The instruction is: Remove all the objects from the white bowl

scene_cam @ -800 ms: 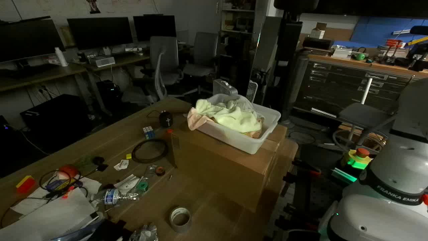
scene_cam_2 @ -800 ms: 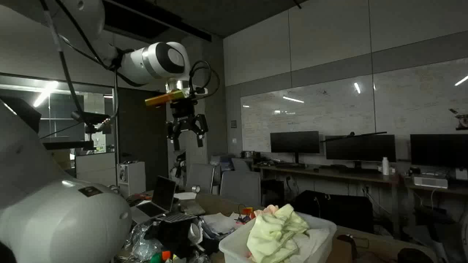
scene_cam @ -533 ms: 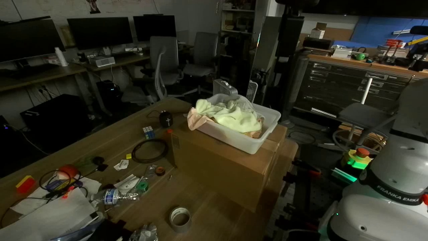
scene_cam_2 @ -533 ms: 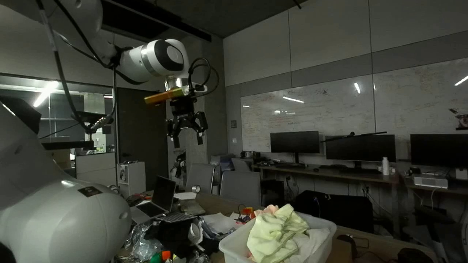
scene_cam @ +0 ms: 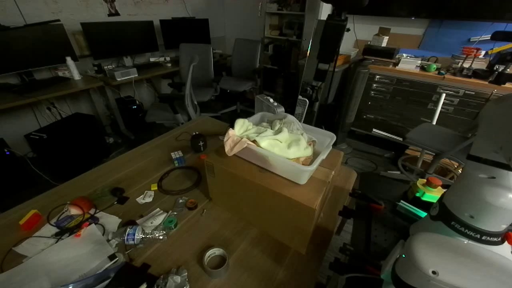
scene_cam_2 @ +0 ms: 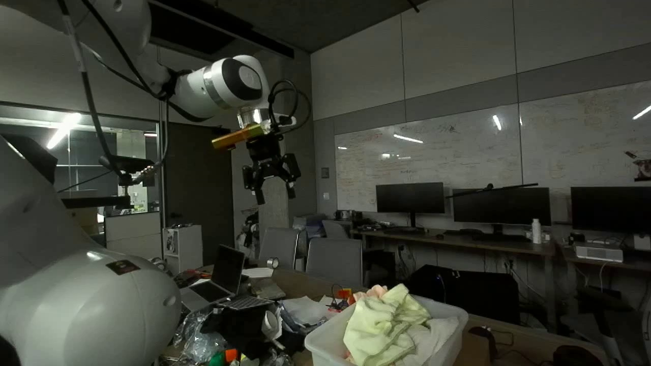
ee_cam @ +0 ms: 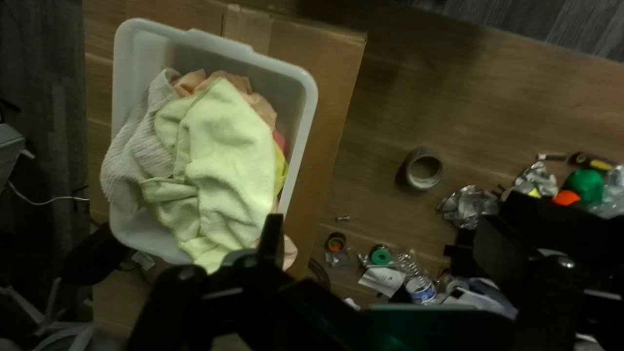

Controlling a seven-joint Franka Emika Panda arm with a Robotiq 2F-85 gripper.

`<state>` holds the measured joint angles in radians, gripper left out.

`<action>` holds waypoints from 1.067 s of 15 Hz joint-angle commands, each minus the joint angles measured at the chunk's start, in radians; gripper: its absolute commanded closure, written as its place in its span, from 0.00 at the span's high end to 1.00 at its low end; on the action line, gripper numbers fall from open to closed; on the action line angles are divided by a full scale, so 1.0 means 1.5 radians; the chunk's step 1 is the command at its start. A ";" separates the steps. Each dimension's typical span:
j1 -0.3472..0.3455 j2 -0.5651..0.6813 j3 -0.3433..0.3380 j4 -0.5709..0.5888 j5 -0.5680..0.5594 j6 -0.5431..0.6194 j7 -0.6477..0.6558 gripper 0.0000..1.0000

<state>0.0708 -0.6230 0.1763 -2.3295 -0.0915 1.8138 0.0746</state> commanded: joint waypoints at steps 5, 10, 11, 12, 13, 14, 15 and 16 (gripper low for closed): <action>-0.062 0.161 -0.038 0.057 -0.070 0.141 0.055 1.00; -0.061 0.293 -0.080 0.086 -0.063 0.150 -0.011 1.00; -0.062 0.315 -0.090 0.092 -0.057 0.149 -0.030 1.00; -0.063 0.332 -0.098 0.096 -0.055 0.145 -0.045 1.00; -0.065 0.349 -0.106 0.101 -0.056 0.145 -0.061 1.00; -0.067 0.361 -0.113 0.105 -0.054 0.141 -0.070 1.00; -0.069 0.375 -0.120 0.109 -0.057 0.142 -0.080 1.00; -0.069 0.383 -0.126 0.110 -0.056 0.146 -0.096 1.00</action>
<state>-0.0274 -0.1017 0.0100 -2.2126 -0.1806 2.0391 -0.0026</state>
